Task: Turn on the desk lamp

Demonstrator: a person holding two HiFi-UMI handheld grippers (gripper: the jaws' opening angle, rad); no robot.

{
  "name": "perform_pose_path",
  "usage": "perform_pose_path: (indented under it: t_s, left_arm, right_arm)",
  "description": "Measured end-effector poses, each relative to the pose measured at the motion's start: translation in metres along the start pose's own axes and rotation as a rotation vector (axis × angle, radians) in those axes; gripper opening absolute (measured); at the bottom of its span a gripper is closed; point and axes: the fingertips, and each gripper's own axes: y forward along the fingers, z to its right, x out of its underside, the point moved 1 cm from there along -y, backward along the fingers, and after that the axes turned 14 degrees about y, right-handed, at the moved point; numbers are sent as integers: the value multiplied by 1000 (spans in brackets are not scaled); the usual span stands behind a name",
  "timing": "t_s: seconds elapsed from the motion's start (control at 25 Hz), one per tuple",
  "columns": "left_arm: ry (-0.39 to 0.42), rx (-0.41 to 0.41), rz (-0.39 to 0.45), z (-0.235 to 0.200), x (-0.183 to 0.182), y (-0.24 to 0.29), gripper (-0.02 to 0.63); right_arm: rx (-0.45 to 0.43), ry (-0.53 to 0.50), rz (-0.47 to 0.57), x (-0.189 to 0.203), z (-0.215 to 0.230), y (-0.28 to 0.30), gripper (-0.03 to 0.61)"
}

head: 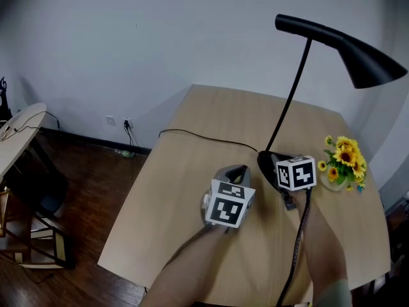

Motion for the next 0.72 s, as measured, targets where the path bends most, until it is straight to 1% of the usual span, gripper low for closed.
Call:
perform_pose_path:
  t_s: [0.28,0.56,0.72]
  left_arm:
    - [-7,4,0,1,0,0,0]
    - [-3,2,3,0,-1,-1,0]
    - [-7,2,-1,1,1,0,0]
  right_arm:
    - [9,-17,-44,-2,0,7,0]
    - [-9,64,-63,2,1,11,0]
    - [-15,101,-47,2,3,10,0]
